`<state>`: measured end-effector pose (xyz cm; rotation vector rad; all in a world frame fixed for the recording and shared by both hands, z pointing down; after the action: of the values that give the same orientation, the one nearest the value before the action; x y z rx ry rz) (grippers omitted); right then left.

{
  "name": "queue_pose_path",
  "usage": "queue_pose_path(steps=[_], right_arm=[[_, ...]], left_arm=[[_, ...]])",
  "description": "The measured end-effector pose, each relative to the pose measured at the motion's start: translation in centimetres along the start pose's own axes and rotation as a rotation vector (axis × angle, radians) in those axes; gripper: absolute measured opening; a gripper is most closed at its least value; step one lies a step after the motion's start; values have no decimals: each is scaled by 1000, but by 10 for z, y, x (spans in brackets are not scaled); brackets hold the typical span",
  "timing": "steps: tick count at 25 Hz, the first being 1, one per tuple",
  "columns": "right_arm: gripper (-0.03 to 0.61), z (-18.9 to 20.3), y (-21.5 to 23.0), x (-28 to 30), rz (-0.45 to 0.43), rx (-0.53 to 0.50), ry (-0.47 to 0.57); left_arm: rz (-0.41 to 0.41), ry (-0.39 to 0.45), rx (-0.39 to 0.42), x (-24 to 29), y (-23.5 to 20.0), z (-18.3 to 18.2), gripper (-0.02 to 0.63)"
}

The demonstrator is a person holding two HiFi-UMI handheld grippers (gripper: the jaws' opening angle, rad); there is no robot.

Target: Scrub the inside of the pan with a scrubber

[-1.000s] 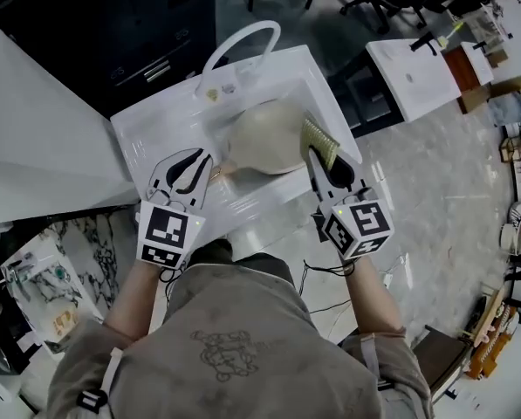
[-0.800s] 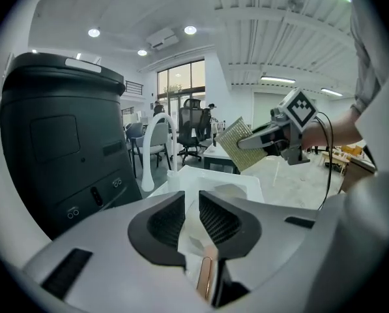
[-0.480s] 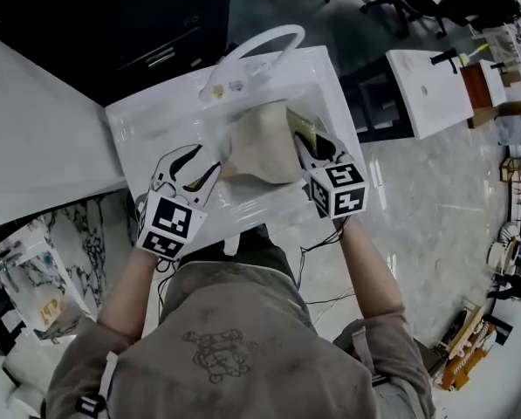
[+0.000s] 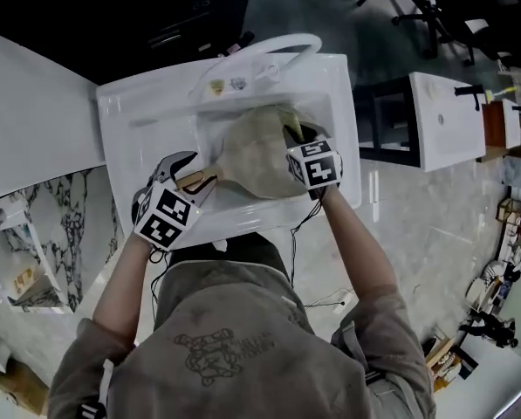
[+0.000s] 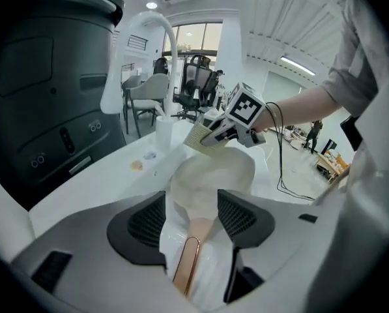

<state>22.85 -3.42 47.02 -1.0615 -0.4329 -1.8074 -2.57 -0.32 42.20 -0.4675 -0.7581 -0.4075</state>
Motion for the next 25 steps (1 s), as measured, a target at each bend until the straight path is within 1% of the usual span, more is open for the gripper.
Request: queue_pose_path(steps=[3,6,9,12,15,19,22,25], right_arm=[[72,11,9,26,-26,-17,-54],[72,21,16,51,-28,-47,-118],[72,30,20,68,-30,-63,-187],[72,40,18,82,-41,-108,-255],[72,47,17,95,-25,-151,-306],[72,54,21,112,-7,-193,-357],[72,59,22,121,-7,-215,-396],[74,60,17,129,-18,-229,-412]], left_arm=[[-2,-52,-28,19,2,9,238],[-14,-106,-47,35,2,22,239],[-37,-173,-24,50,2,36,241],[-59,-233,-9,61,2,53,242],[-74,-293,3,68,-4,70,242],[-61,-393,17,76,-6,88,242],[-61,-420,23,81,-8,93,242],[-90,-436,10,85,-14,97,241]])
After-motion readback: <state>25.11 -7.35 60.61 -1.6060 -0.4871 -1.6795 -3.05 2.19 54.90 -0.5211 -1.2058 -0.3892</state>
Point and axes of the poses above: the fingertips, and each gripper's own axes: x forward along the fingers, y to its right, z out of its underside, the point moved 6 cm from there along -x, backward along the fingers, and after that the axes turned 12 degrees about -x, right-handed, at the moved point
